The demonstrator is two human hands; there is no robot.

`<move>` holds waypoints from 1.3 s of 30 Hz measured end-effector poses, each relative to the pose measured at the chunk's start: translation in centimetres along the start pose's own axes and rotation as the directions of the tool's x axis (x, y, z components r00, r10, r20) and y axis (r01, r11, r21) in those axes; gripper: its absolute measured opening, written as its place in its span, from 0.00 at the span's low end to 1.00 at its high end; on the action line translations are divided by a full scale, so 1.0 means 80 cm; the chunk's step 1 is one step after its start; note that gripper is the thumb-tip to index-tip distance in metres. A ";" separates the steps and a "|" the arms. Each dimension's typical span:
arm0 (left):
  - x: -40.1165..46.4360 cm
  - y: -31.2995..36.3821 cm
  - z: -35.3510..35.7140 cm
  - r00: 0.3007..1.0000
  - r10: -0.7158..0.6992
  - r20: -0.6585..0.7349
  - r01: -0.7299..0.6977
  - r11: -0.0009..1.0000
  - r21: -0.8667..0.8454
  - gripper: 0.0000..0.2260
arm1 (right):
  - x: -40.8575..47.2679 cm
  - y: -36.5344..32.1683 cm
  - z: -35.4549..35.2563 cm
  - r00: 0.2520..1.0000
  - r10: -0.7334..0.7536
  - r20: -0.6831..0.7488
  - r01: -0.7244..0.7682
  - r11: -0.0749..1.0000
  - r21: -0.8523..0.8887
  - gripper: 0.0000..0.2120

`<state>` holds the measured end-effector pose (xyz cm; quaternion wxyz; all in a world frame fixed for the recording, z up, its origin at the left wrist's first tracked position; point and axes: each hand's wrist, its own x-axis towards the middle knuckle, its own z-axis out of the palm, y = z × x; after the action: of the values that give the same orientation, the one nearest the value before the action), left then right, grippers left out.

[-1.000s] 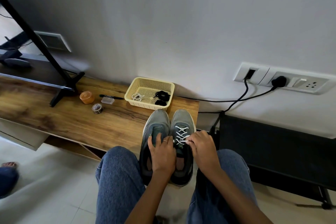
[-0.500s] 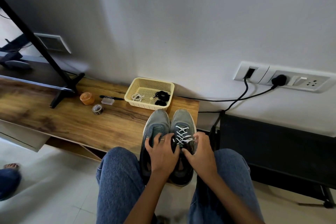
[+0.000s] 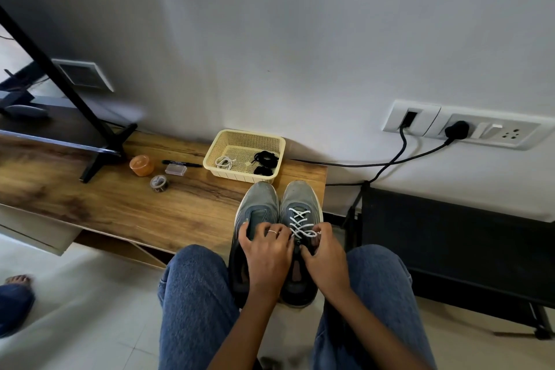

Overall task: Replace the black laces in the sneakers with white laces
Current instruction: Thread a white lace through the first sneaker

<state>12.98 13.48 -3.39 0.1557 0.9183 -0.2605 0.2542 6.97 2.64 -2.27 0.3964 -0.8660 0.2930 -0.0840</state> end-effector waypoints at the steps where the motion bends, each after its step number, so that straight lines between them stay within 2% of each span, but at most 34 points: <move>1: -0.001 -0.002 0.002 0.999 0.033 -0.024 -0.033 0.999 0.004 0.03 | 0.000 0.000 0.000 1.000 -0.001 -0.004 0.001 1.000 -0.002 0.17; 4: -0.004 -0.003 0.004 0.992 0.110 -0.059 -0.110 0.994 0.004 0.04 | 0.001 -0.002 0.000 1.000 0.003 -0.011 -0.003 1.000 -0.007 0.16; 8: -0.004 -0.005 0.009 0.996 0.089 -0.010 -0.090 0.994 -0.061 0.02 | 0.001 -0.003 0.004 1.000 0.014 -0.019 -0.014 1.000 -0.012 0.16; 13: -0.007 -0.005 0.005 0.994 0.068 0.088 -0.056 0.989 -0.140 0.11 | 0.003 -0.003 0.005 0.999 0.024 -0.042 -0.025 1.000 -0.019 0.15; 18: -0.005 -0.003 0.003 0.985 0.090 0.149 -0.049 0.964 -0.261 0.05 | 0.005 0.000 0.006 0.996 0.039 -0.075 -0.042 0.998 -0.040 0.14; 25: -0.002 -0.003 -0.005 0.974 0.152 0.169 -0.086 0.934 -0.347 0.04 | 0.008 0.003 0.010 0.995 0.062 -0.073 -0.064 0.998 -0.023 0.14; 29: -0.004 -0.005 -0.004 0.965 0.198 0.170 -0.135 0.936 -0.325 0.07 | 0.007 0.005 0.009 0.996 0.063 -0.057 -0.062 0.998 0.016 0.16; 34: -0.005 -0.005 0.001 0.970 0.091 0.225 -0.043 0.977 -0.210 0.06 | 0.007 0.004 0.010 0.999 0.041 -0.025 -0.040 0.999 0.012 0.17; 36: -0.004 -0.004 0.001 0.970 0.075 0.231 -0.026 0.978 -0.208 0.04 | 0.007 0.003 0.010 0.999 0.024 -0.026 -0.025 1.000 -0.011 0.17; 39: -0.003 -0.003 -0.005 0.969 0.069 0.236 -0.010 0.969 -0.245 0.09 | 0.007 0.003 0.010 0.999 0.030 -0.044 -0.030 0.999 0.015 0.16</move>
<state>12.75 13.93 -3.21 0.2284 0.9112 -0.3250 0.1093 7.63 2.74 -3.00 0.3971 -0.8567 0.3140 -0.0991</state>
